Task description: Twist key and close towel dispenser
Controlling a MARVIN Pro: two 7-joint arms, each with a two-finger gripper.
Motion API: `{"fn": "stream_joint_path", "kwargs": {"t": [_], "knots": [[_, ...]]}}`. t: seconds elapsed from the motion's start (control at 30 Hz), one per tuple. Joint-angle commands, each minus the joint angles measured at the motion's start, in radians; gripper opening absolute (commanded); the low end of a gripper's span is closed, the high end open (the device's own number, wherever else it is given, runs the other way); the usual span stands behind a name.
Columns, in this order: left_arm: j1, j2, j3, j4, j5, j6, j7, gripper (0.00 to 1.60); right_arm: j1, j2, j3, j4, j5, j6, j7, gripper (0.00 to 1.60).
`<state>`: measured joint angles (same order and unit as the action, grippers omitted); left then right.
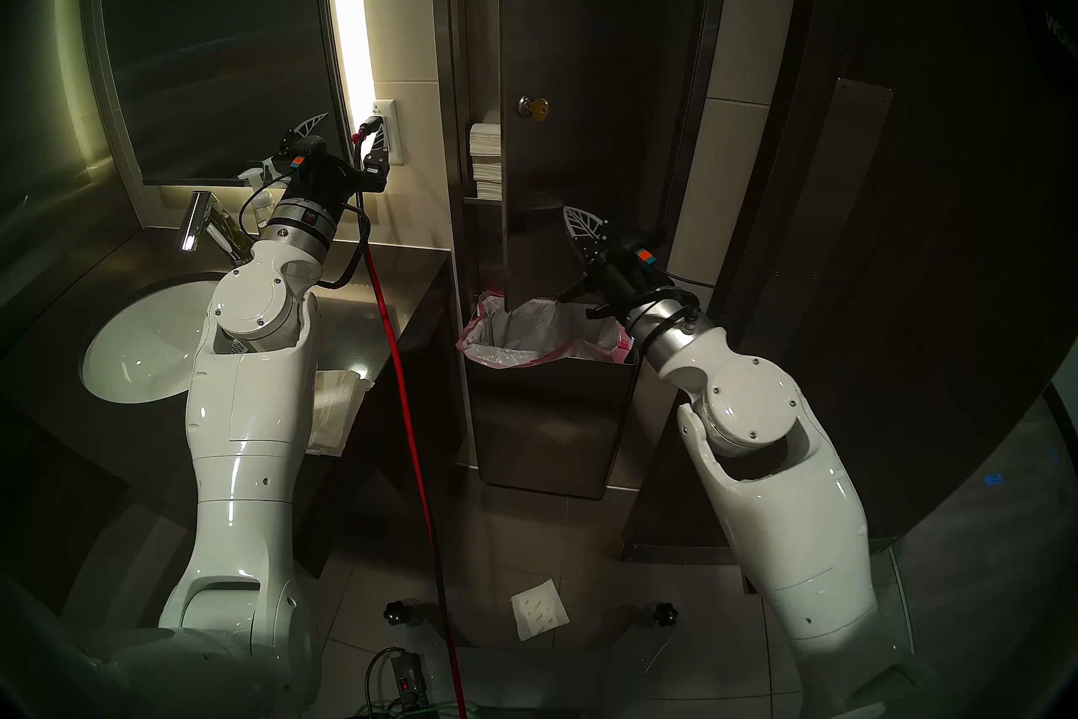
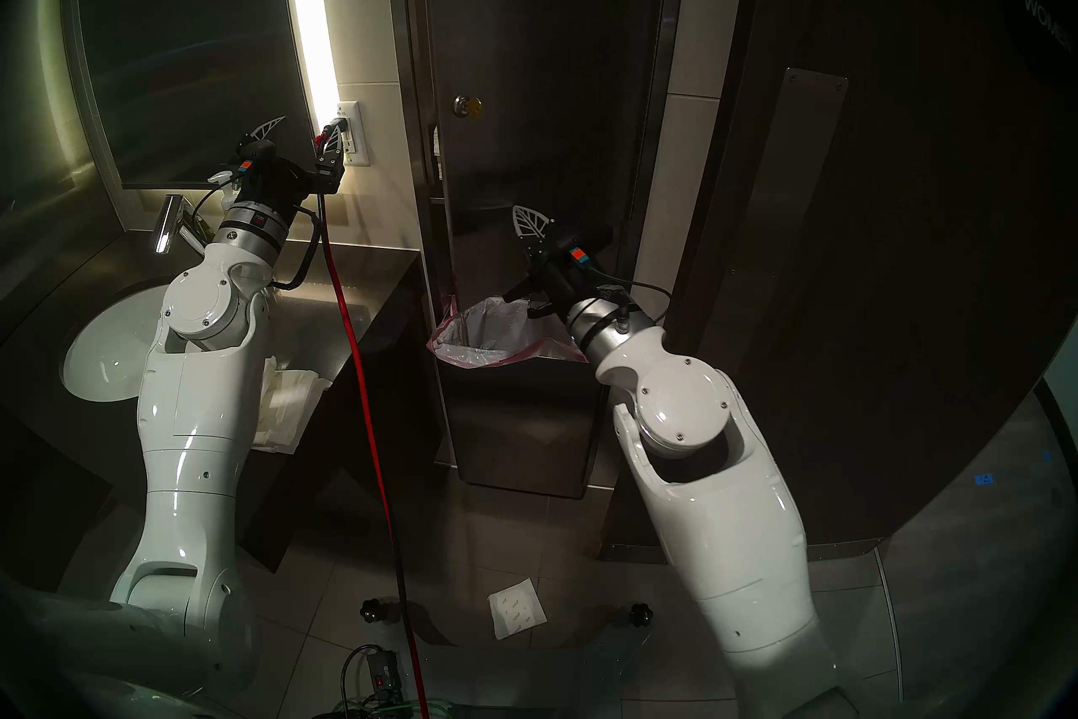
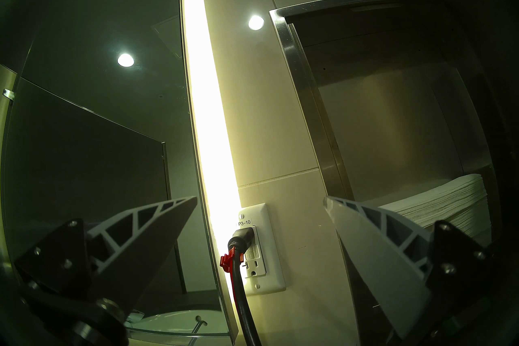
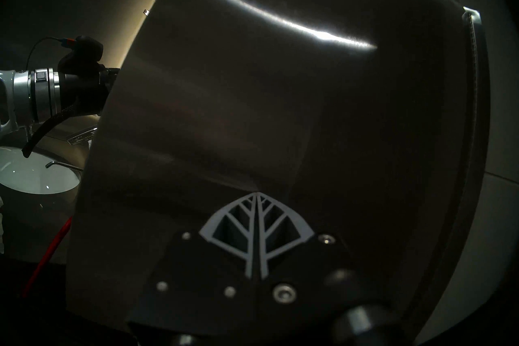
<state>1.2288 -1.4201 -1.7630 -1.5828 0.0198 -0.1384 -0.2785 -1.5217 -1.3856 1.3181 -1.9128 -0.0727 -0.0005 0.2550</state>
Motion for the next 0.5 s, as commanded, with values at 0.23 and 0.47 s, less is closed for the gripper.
{"fn": "stream_joint_path", "kwargs": {"t": [0.23, 0.47], "knots": [[-0.013, 0.002, 0.001, -0.009, 0.000, -0.002, 0.000, 1.60, 0.184, -0.183, -0.043, 0.092, -0.071, 0.042, 0.032, 0.00], [-0.012, 0.002, 0.001, -0.009, -0.001, -0.002, 0.000, 1.60, 0.256, -0.261, -0.032, 0.141, -0.096, 0.065, 0.015, 0.00]]}}
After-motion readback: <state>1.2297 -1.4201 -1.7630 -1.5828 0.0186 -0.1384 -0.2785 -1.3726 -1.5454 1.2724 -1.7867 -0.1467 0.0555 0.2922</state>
